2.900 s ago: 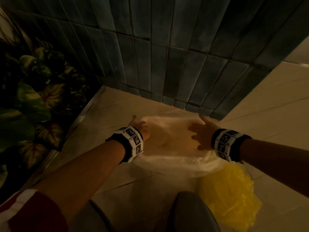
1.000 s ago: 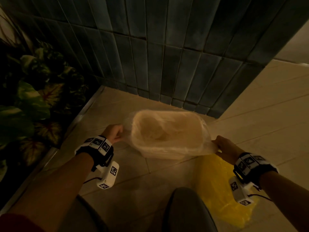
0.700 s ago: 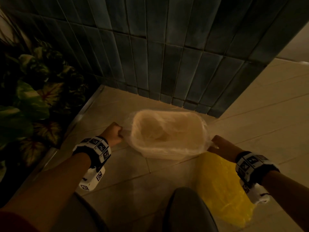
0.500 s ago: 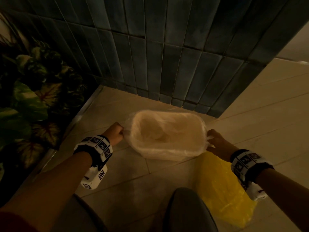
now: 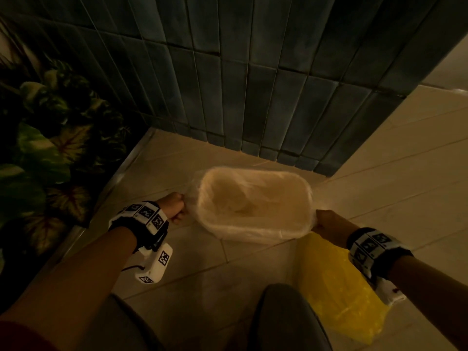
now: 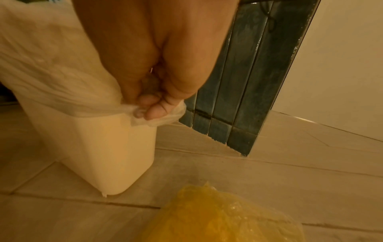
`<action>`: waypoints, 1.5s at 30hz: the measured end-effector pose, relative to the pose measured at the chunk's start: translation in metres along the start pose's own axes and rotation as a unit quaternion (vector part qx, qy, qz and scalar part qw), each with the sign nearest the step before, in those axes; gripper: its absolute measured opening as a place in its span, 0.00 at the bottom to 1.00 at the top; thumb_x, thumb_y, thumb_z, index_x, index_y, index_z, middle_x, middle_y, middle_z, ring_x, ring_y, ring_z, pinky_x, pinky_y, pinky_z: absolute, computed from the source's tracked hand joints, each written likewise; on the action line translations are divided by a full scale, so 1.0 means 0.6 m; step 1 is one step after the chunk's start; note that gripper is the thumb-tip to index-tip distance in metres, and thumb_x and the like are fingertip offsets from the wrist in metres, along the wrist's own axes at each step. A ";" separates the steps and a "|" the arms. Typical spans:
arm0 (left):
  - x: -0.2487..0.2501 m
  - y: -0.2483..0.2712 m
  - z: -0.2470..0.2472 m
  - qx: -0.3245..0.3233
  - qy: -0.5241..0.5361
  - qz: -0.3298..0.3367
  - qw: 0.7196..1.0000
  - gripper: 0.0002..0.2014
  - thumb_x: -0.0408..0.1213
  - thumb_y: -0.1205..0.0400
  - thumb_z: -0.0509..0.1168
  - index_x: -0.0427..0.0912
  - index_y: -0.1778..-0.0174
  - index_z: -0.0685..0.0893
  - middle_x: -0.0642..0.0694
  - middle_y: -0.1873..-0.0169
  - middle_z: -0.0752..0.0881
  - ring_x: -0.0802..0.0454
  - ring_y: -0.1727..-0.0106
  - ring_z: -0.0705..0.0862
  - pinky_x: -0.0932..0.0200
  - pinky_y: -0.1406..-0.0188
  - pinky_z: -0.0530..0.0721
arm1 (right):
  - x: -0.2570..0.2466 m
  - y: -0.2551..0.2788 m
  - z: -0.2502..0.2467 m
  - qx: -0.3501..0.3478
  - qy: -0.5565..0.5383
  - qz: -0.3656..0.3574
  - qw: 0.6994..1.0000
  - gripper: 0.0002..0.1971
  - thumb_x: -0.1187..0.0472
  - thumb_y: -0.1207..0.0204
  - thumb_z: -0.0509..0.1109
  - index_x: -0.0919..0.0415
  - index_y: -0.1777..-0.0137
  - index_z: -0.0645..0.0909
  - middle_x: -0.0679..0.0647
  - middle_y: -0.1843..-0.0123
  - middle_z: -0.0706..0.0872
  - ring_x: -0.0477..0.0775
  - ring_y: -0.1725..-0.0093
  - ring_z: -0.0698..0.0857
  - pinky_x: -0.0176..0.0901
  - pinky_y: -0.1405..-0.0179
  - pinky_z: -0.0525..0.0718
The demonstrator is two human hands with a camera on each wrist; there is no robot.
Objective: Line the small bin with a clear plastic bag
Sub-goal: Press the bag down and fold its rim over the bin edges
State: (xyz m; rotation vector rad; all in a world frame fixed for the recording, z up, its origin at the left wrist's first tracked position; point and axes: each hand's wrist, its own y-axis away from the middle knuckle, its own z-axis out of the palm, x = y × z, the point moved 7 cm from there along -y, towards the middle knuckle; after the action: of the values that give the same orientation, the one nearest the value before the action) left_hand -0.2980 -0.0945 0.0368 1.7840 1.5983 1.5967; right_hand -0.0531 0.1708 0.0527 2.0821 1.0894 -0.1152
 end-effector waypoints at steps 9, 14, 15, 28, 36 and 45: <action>0.019 0.025 -0.025 0.034 0.141 -0.014 0.989 0.15 0.31 0.21 0.50 0.44 0.75 0.65 0.52 0.90 0.66 0.59 0.90 0.60 0.74 0.87 0.57 | 0.016 0.019 -0.017 -0.007 0.203 -0.018 0.979 0.21 0.46 0.19 0.58 0.56 0.30 0.73 0.52 0.30 0.71 0.60 0.34 0.63 0.46 0.32 0.61; 0.022 0.035 -0.018 0.016 0.180 -0.022 0.983 0.11 0.38 0.21 0.56 0.43 0.69 0.73 0.50 0.84 0.73 0.56 0.86 0.65 0.72 0.88 0.60 | 0.024 0.018 -0.029 -0.005 0.127 0.035 0.991 0.22 0.50 0.17 0.58 0.53 0.25 0.69 0.55 0.23 0.62 0.64 0.26 0.60 0.54 0.24 0.61; 0.022 0.035 -0.011 0.007 0.165 -0.022 0.986 0.11 0.37 0.19 0.57 0.43 0.67 0.75 0.48 0.78 0.74 0.55 0.82 0.66 0.72 0.88 0.61 | 0.020 0.019 -0.031 0.001 0.103 0.037 0.994 0.22 0.51 0.17 0.58 0.53 0.24 0.67 0.56 0.22 0.61 0.64 0.25 0.61 0.54 0.23 0.61; -0.053 0.036 0.014 0.025 0.299 -0.061 0.952 0.07 0.33 0.17 0.57 0.39 0.60 0.78 0.41 0.63 0.77 0.44 0.63 0.79 0.46 0.55 0.84 | 0.077 0.041 0.021 0.045 -0.607 0.210 0.765 0.11 0.66 0.18 0.54 0.68 0.45 0.76 0.64 0.45 0.75 0.60 0.65 0.73 0.44 0.74 0.76; -0.049 0.033 -0.026 0.160 0.051 -0.006 0.986 0.15 0.26 0.26 0.71 0.31 0.43 0.82 0.30 0.49 0.87 0.34 0.49 0.87 0.47 0.53 0.86 | 0.109 0.028 0.008 0.065 -0.324 0.226 0.916 0.13 0.64 0.31 0.76 0.67 0.48 0.81 0.67 0.46 0.82 0.65 0.47 0.83 0.61 0.39 0.80; -0.008 0.055 -0.026 0.202 0.067 0.027 0.977 0.22 0.40 0.19 0.64 0.36 0.30 0.74 0.34 0.34 0.80 0.38 0.47 0.83 0.48 0.51 0.87 | 0.136 0.012 0.007 0.177 -0.447 0.234 0.845 0.05 0.60 0.23 0.66 0.61 0.50 0.77 0.61 0.43 0.79 0.63 0.46 0.78 0.58 0.51 0.82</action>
State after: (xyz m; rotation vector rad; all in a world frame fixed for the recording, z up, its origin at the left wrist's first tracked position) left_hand -0.2924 -0.1174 0.0655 1.9589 2.0781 1.5246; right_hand 0.0047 0.2195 0.0211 2.1379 -0.0246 -0.9930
